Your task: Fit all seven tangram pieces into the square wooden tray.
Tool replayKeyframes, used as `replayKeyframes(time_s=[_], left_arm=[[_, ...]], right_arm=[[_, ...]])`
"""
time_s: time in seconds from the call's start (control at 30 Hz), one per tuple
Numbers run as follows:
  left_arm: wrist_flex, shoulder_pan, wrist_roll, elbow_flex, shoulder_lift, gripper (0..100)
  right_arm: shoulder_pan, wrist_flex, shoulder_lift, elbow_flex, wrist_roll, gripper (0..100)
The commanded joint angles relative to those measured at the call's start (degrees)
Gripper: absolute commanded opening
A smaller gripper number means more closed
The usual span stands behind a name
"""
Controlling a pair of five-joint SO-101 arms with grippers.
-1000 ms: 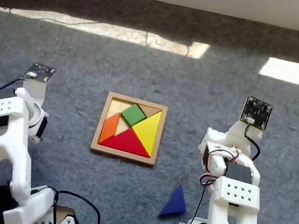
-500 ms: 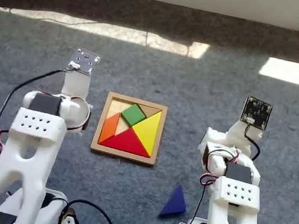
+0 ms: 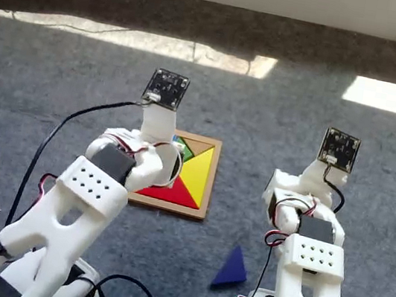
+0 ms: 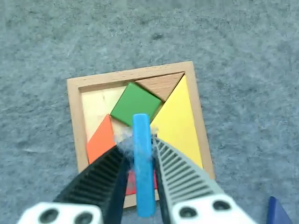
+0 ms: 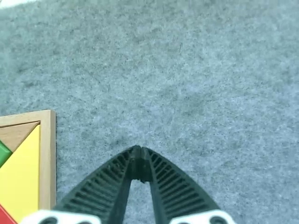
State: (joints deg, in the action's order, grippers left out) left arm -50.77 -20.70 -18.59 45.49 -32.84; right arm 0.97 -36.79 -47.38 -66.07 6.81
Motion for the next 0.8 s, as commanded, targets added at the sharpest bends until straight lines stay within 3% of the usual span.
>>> replayKeyframes(time_s=[0.0,0.2,0.4,0.6,0.77], left_arm=[[10.02,-3.03,-1.32,5.32,-1.45,1],[20.40,-3.91,-1.14,14.11,-1.54,1],[20.48,-3.91,-0.97,15.16,-1.36,2],[22.95,-3.47,-2.29,15.16,5.14,15],[21.27,-2.68,-5.27,10.86,9.19,16]], right_arm=[[-0.57,1.27,-1.10,0.40,-0.53,0.7],[-0.57,1.27,-1.19,0.48,-0.53,0.7],[-0.57,1.27,-1.19,0.57,-0.53,0.7],[-0.57,1.27,-1.19,0.48,-0.53,0.7],[-0.57,1.27,-1.19,0.48,-0.53,0.7]])
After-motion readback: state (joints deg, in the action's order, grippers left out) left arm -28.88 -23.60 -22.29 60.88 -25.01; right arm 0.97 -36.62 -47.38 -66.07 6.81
